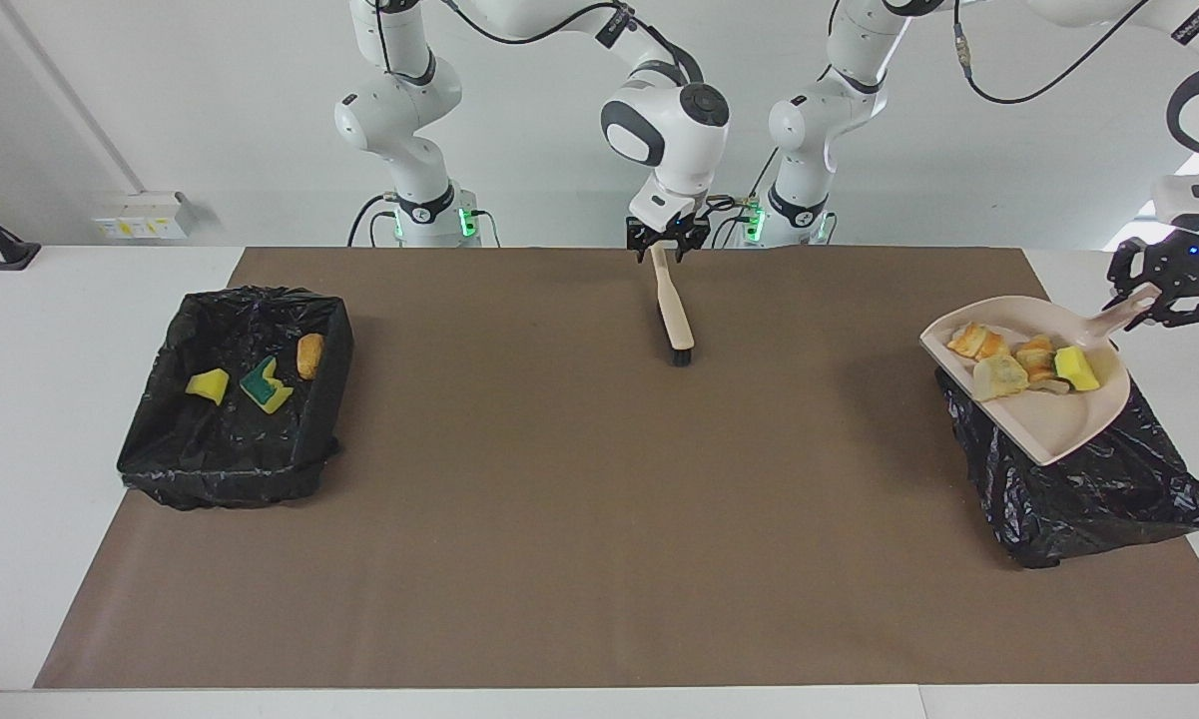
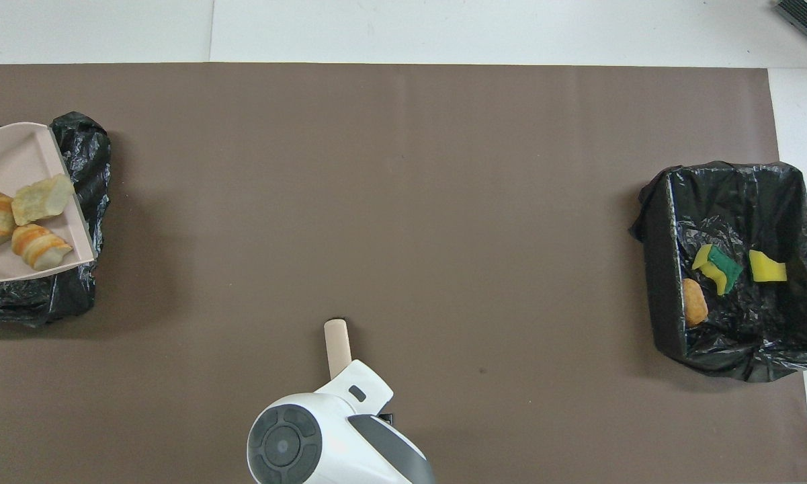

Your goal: Sweep and dump trash in bin

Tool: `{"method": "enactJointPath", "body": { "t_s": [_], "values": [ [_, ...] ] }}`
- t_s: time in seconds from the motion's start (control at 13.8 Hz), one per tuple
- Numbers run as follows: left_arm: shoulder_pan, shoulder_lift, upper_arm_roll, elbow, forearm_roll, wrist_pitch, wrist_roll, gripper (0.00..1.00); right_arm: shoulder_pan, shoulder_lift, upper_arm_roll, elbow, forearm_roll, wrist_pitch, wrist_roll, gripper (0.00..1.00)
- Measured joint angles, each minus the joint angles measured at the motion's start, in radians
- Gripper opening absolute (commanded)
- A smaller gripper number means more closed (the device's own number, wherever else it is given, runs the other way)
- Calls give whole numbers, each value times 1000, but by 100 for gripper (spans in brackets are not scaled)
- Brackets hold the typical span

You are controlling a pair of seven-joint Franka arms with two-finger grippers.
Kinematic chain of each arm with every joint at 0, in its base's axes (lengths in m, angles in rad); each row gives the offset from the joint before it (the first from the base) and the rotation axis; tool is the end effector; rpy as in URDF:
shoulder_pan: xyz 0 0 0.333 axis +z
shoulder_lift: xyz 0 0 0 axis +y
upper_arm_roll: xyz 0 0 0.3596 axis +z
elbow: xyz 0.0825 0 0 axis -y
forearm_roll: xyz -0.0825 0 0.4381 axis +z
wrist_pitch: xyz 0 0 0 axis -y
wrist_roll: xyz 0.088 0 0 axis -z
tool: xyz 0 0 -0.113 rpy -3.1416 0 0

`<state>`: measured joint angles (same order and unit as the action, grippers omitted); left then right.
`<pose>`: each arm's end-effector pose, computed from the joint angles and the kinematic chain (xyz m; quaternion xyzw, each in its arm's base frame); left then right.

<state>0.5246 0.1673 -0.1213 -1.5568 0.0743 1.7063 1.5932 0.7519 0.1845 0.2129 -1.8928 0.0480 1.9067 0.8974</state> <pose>0.6133 0.2763 0.5748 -0.8253 0.5640 0.0269 0.0075 0.3642 0.5232 0.4074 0.9954 0.0237 -0.0829 0.0421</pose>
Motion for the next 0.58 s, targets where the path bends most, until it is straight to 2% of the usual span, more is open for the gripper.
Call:
{"method": "enactJointPath", "body": {
  "t_s": [0.22,0.58],
  "values": [
    [38,14,0,18,101,57,41,0,-95,-24,-2,84,-1,-123,-129,100],
    [56,36,-5,21,291,181,53,0,-287,-88,-11,191,-4,-330,-446,100]
  ]
}}
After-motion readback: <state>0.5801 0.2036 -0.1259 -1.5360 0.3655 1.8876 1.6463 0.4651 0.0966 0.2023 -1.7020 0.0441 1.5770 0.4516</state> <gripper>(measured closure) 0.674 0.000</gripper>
